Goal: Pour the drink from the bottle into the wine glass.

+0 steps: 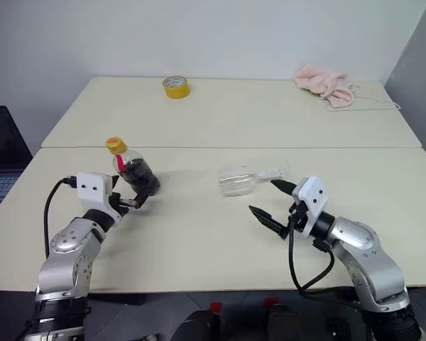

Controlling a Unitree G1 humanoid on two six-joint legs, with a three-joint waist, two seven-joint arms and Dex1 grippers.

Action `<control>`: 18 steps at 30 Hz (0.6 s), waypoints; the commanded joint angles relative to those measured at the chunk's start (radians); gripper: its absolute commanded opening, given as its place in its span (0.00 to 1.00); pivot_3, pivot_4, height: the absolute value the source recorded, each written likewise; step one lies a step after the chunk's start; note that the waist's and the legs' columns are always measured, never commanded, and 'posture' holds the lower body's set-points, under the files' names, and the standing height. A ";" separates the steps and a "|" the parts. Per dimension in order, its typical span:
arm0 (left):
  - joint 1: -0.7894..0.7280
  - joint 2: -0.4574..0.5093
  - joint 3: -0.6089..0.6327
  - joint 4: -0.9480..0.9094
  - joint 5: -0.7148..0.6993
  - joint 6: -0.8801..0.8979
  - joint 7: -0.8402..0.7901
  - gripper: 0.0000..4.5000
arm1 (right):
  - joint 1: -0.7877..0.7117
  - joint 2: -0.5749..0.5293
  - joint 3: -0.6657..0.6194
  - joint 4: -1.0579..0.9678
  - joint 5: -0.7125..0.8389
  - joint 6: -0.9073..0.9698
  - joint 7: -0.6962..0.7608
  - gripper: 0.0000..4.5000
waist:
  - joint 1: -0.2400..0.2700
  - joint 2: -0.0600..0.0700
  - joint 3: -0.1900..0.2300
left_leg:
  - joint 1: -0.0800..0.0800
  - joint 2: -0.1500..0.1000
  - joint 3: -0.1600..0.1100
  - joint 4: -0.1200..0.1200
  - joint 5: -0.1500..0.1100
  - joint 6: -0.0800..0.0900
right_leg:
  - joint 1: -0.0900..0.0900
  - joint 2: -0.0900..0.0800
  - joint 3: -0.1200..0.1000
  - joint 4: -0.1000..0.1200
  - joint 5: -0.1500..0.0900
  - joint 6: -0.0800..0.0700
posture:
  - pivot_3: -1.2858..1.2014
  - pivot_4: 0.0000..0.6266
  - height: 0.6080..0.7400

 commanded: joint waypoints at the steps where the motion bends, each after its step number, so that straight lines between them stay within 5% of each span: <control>1: -0.023 0.008 -0.013 0.015 0.004 -0.031 -0.027 0.99 | -0.029 -0.005 0.000 -0.036 0.009 -0.001 0.010 1.00 | 0.000 0.000 0.000 | 0.000 0.000 0.000 0.000 0.000 0.000 | 0.000 0.000 0.000 0.000 0.000 0.000 | 0.52 0.24 1.00; 18: -0.149 -0.028 -0.018 0.197 0.008 -0.133 -0.046 0.99 | -0.042 0.006 0.020 -0.024 -0.006 -0.015 0.005 1.00 | 0.000 0.000 0.000 | 0.000 0.000 0.000 0.000 0.000 0.000 | -0.001 0.000 -0.001 0.000 0.000 0.000 | 0.52 0.24 1.00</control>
